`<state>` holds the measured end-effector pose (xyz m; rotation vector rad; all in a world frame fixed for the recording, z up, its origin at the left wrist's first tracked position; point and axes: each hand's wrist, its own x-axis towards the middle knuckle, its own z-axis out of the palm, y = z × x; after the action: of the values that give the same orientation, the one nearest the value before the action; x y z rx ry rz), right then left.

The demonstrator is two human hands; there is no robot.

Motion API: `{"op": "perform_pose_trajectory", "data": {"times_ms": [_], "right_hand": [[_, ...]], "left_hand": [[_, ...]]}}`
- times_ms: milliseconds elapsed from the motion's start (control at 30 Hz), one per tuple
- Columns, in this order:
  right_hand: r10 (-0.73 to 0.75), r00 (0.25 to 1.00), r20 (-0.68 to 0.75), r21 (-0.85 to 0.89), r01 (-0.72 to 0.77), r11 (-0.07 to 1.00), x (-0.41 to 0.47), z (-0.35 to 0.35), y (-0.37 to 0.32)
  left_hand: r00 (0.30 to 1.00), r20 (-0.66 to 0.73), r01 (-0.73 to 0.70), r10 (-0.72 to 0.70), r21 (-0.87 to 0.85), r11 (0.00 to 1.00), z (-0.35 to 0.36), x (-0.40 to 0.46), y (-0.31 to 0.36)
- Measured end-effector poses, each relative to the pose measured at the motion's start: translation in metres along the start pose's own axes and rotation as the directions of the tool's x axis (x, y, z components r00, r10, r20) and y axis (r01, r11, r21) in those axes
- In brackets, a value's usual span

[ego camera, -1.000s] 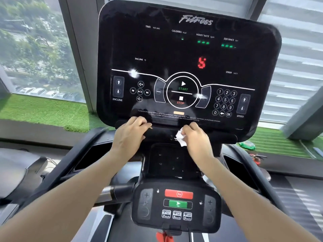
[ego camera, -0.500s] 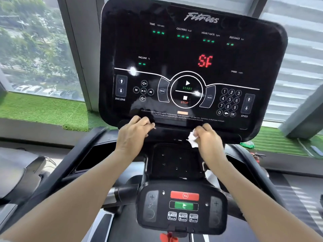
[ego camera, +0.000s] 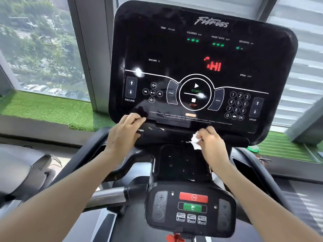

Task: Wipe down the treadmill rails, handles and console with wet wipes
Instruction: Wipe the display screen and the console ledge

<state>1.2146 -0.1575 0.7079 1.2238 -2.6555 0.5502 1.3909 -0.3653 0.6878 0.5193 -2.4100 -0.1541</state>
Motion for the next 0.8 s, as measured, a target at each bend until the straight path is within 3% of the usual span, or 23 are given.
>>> {"op": "perform_pose_trajectory", "data": {"times_ms": [133,300,433,600,800], "right_hand": [[-0.088,0.996,-0.029,0.003,0.088,0.996,0.014,0.013,-0.045],[-0.192,0.981,0.025,0.002,0.192,0.981,0.033,0.028,-0.121],[-0.179,0.984,0.015,-0.004,0.179,0.984,0.025,0.028,-0.095],[-0.01,1.0,0.01,0.066,0.009,0.998,0.012,0.011,-0.049],[-0.131,0.991,-0.006,0.121,0.131,0.984,0.031,0.029,-0.11]], "left_hand": [[0.998,-0.01,0.053,-0.054,-0.088,0.995,0.0,0.001,-0.012],[1.0,0.014,-0.013,0.015,-0.104,0.995,0.002,0.012,-0.02],[1.0,-0.021,-0.025,0.022,-0.161,0.987,0.003,0.009,-0.022],[0.999,-0.033,-0.014,0.009,-0.176,0.984,0.006,0.008,-0.022],[0.999,-0.032,-0.017,0.012,-0.164,0.986,0.005,0.008,-0.021]]}}
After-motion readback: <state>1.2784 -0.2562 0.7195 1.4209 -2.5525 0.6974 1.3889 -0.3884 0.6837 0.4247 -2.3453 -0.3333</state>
